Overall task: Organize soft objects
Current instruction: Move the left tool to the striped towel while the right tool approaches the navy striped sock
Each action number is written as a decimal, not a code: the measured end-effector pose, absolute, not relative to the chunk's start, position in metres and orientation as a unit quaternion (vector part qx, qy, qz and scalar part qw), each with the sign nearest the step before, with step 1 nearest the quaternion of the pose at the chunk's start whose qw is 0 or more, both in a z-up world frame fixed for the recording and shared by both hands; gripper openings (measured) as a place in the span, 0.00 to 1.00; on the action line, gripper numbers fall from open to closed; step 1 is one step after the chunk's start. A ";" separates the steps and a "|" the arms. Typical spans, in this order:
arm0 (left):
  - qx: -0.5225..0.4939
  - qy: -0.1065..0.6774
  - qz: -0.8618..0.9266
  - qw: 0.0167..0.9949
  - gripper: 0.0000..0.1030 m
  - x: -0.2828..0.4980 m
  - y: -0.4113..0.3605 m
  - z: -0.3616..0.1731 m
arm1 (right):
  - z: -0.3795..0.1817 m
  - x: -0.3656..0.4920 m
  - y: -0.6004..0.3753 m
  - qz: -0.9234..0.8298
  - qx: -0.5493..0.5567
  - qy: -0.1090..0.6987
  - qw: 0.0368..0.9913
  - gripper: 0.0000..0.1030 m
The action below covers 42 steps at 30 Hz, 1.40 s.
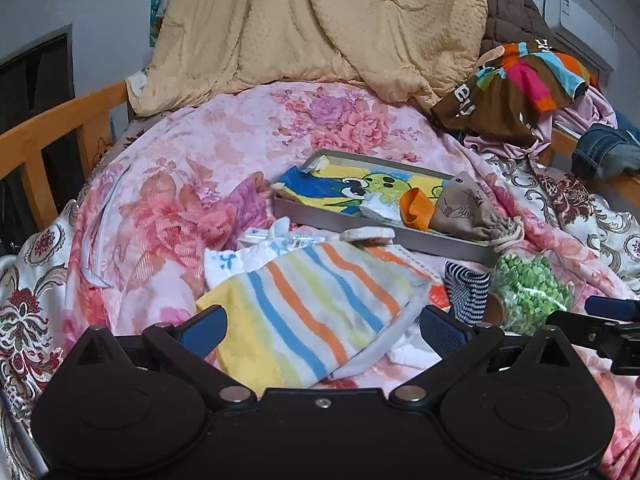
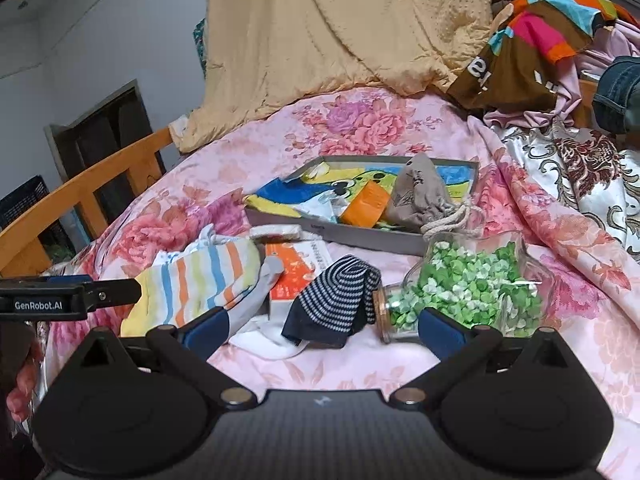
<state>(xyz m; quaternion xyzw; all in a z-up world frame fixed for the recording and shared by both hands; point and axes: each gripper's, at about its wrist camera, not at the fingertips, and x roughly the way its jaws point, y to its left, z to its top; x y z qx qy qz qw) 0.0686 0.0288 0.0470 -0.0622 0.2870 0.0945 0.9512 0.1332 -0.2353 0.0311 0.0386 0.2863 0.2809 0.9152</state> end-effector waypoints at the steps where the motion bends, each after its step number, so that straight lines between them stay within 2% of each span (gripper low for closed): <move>1: -0.060 0.289 0.096 0.951 0.99 0.071 0.027 0.049 | 0.032 0.135 -0.237 0.280 0.042 0.285 0.916 1.00; 10: -0.042 0.322 0.120 0.938 0.99 0.075 0.007 0.067 | 0.028 0.138 -0.233 0.298 0.017 0.294 0.908 1.00; 23: 0.008 0.359 0.078 0.930 0.99 0.105 -0.014 0.065 | 0.023 0.142 -0.242 0.284 0.016 0.280 0.917 1.00; 28: -0.002 0.349 0.053 0.936 0.99 0.106 -0.004 0.054 | 0.024 0.145 -0.243 0.274 0.019 0.279 0.920 1.00; 35: -0.068 0.304 0.035 0.950 0.99 0.093 0.023 0.036 | 0.018 0.142 -0.239 0.258 0.023 0.256 0.931 1.00; 42: -0.015 0.248 0.012 0.969 0.99 0.077 0.031 0.024 | 0.018 0.133 -0.225 0.239 0.010 0.214 0.947 1.00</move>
